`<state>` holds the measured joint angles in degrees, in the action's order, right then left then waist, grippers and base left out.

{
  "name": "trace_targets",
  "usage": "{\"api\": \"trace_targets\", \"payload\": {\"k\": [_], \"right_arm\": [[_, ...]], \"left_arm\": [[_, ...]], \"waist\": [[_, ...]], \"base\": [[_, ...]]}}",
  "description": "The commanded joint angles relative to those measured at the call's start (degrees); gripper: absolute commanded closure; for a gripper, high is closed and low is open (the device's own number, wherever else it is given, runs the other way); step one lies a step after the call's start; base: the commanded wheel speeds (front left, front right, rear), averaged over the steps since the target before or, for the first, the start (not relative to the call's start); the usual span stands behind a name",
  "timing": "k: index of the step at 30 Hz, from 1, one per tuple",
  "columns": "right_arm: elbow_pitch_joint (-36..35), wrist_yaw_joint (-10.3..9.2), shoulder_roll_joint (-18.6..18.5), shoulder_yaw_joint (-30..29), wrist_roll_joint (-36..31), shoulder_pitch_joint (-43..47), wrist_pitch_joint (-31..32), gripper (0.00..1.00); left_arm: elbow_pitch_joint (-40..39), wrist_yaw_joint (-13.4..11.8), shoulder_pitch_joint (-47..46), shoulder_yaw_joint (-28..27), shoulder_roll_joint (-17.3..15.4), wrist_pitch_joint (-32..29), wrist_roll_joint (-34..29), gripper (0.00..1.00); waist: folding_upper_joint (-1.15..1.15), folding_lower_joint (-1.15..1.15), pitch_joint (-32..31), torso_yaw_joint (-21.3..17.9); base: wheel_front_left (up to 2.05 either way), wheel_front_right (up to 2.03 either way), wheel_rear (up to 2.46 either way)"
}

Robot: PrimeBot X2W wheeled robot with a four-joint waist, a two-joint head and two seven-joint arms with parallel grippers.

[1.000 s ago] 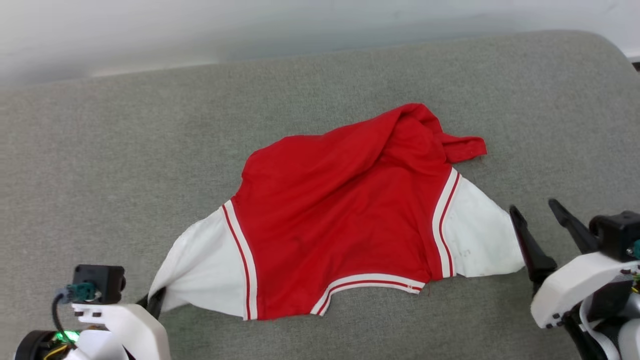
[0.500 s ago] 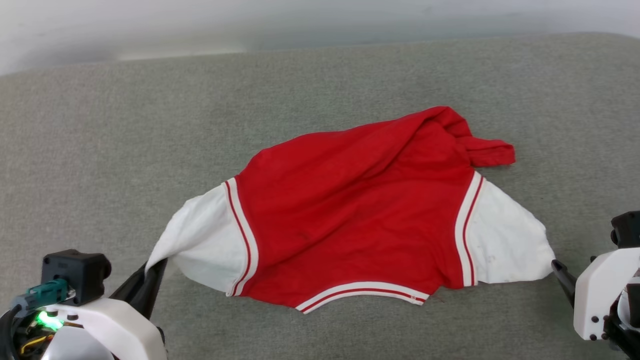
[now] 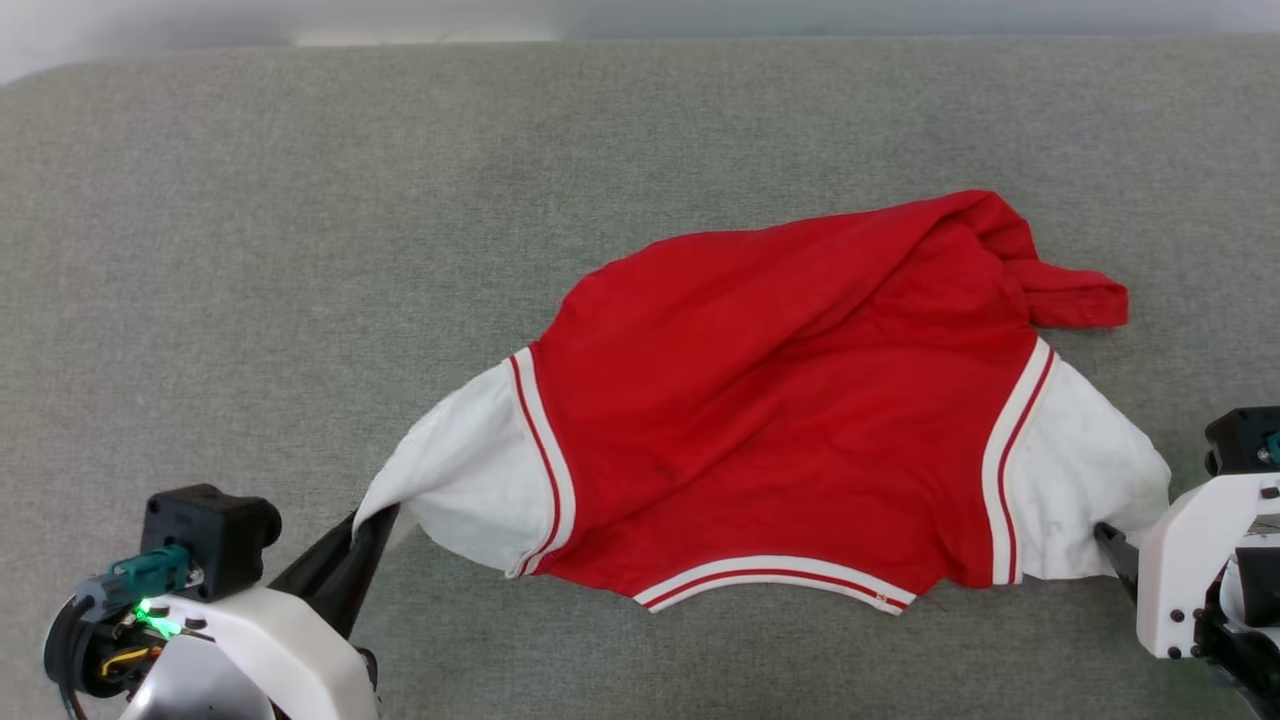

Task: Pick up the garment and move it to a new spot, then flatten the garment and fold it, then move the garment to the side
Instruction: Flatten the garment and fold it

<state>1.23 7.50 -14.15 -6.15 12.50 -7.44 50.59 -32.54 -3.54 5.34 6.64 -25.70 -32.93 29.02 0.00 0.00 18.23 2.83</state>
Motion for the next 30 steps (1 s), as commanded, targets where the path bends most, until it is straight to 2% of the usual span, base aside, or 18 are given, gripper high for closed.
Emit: {"api": "trace_targets", "payload": {"k": [1, 4, 5, 6, 7, 12, 16, 22, 30], "right_arm": [[2.32, -0.02, 0.77, 0.97, -0.06, -0.05, -0.25, 0.00], [4.52, 0.00, 0.63, 2.10, 0.15, 0.05, -0.73, 0.00], [5.20, 0.08, 0.50, 2.88, 0.38, 0.18, -0.73, 0.39], [5.61, 0.08, 0.15, 3.63, 0.33, 0.06, -1.23, 0.91], [6.02, 0.07, -0.26, 3.61, 0.03, -0.16, -1.85, 1.00], [6.06, -0.02, -1.46, 2.52, 1.08, -0.82, -4.45, 1.00], [3.52, -0.04, -3.69, 2.60, 2.61, -0.97, -5.67, 1.00], [-3.10, -0.03, -7.38, 1.56, 5.53, -2.12, -6.62, 1.00], [-13.64, -0.02, -8.84, -1.90, 11.67, -4.96, -4.67, 1.00]], "left_arm": [[0.22, 0.26, -0.75, 0.00, 0.11, 0.49, 0.22, 1.00], [0.96, 0.64, -1.12, 0.39, 0.07, 0.75, 0.41, 1.00], [1.19, 0.84, -1.16, 0.40, 0.01, 0.87, 0.48, 1.00], [1.46, 0.99, -1.14, 0.38, -0.08, 0.87, 0.61, 1.00], [1.77, 1.03, -1.12, 0.43, -0.15, 0.94, 0.75, 1.00], [2.16, 2.05, -0.87, 0.16, -0.21, 2.28, 1.62, 1.00], [1.78, 2.27, 0.15, -0.71, -0.28, 3.44, 2.43, 1.00], [0.05, 3.53, 0.44, -2.60, -1.42, 5.66, 3.14, 1.00], [-4.38, 3.81, -1.44, -7.99, -3.45, 7.98, 4.49, 1.00]], "waist": [[0.00, 0.00, 0.45, 0.58], [0.00, 0.00, 0.80, 1.23], [0.00, 0.00, 0.83, 1.36], [0.00, 0.00, 0.80, 1.47], [0.00, 0.00, 0.64, 1.54], [0.00, 0.00, -1.37, 0.96], [0.00, 0.00, -4.09, -0.16], [0.00, 0.00, -8.28, -2.22], [0.00, 0.00, -12.60, -4.70]], "base": [[0.00, 0.00, 0.00], [0.00, 0.00, 0.00], [0.00, 0.00, 0.00], [0.00, 0.00, 0.00], [0.00, 0.00, 0.00], [0.00, 0.00, 0.00], [0.00, 0.00, 0.00], [0.00, 0.00, 0.00], [0.00, 0.00, 0.00]]}}
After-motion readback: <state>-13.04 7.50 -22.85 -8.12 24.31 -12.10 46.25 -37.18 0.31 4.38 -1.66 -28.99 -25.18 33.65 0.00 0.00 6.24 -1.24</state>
